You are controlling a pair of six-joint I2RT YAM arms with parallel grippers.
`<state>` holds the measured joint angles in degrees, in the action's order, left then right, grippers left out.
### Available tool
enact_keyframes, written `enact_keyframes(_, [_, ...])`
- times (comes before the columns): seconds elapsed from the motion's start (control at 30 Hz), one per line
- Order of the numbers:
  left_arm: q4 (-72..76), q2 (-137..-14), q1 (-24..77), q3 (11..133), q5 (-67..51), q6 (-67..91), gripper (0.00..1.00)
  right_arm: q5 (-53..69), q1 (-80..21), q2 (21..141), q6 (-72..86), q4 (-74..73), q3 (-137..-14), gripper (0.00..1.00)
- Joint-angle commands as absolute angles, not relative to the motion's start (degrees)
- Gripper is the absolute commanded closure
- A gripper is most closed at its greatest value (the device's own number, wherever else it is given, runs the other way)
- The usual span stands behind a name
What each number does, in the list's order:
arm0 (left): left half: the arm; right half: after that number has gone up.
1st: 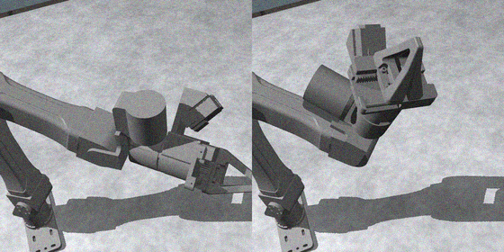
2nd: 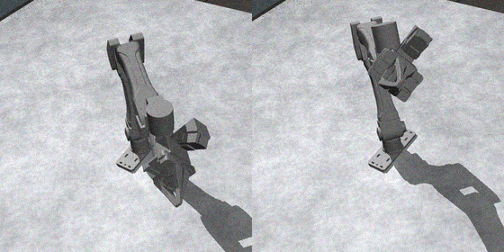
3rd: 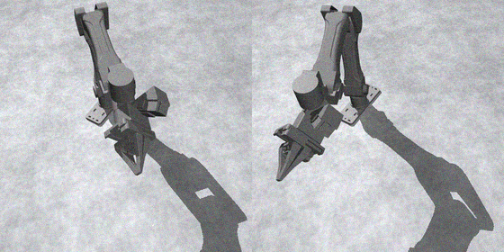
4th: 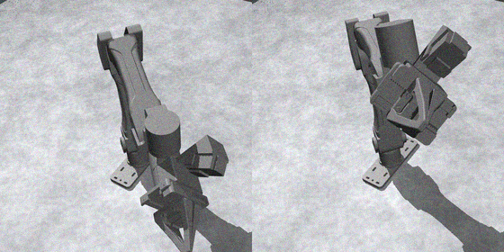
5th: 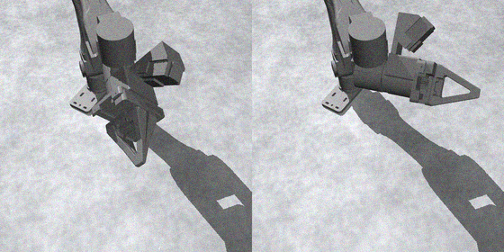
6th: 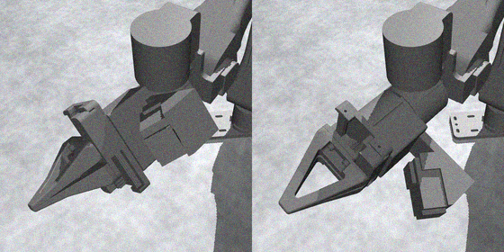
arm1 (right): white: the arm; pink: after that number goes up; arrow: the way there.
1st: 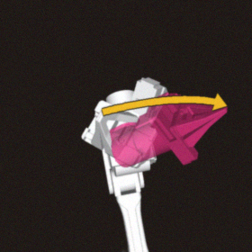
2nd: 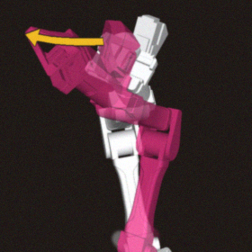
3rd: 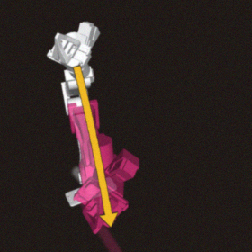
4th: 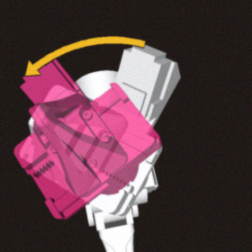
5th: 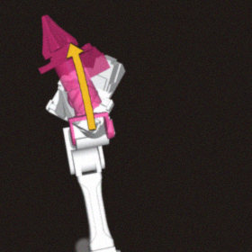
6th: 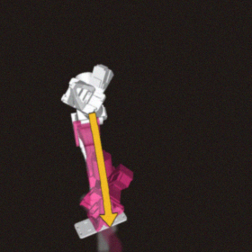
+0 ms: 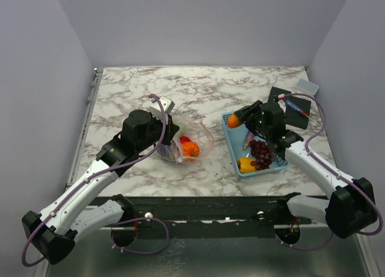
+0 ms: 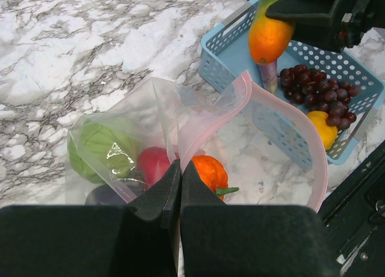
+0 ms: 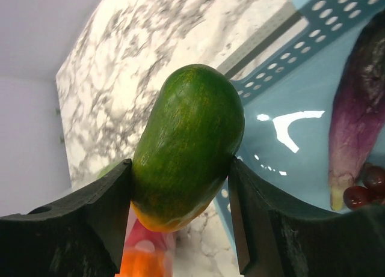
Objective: Place the food in the zip-top bag and seal the zipper
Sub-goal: Pick up the fake fruit from the bin.
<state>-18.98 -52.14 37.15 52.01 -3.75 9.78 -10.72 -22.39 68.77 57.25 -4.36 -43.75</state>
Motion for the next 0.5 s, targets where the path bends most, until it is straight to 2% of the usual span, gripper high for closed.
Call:
enact_keyframes(0.0, [-18.97,-52.2,37.18,52.91,-2.86,9.24,1.0,-0.86,-22.08,63.77,47.06,-4.53,-46.0,0.99])
enact_keyframes(0.47, [-18.98,-52.47,37.17,52.91,-2.83,9.35,1.0,20.06,-26.19,55.95,34.19,-7.08,-53.52,0.99])
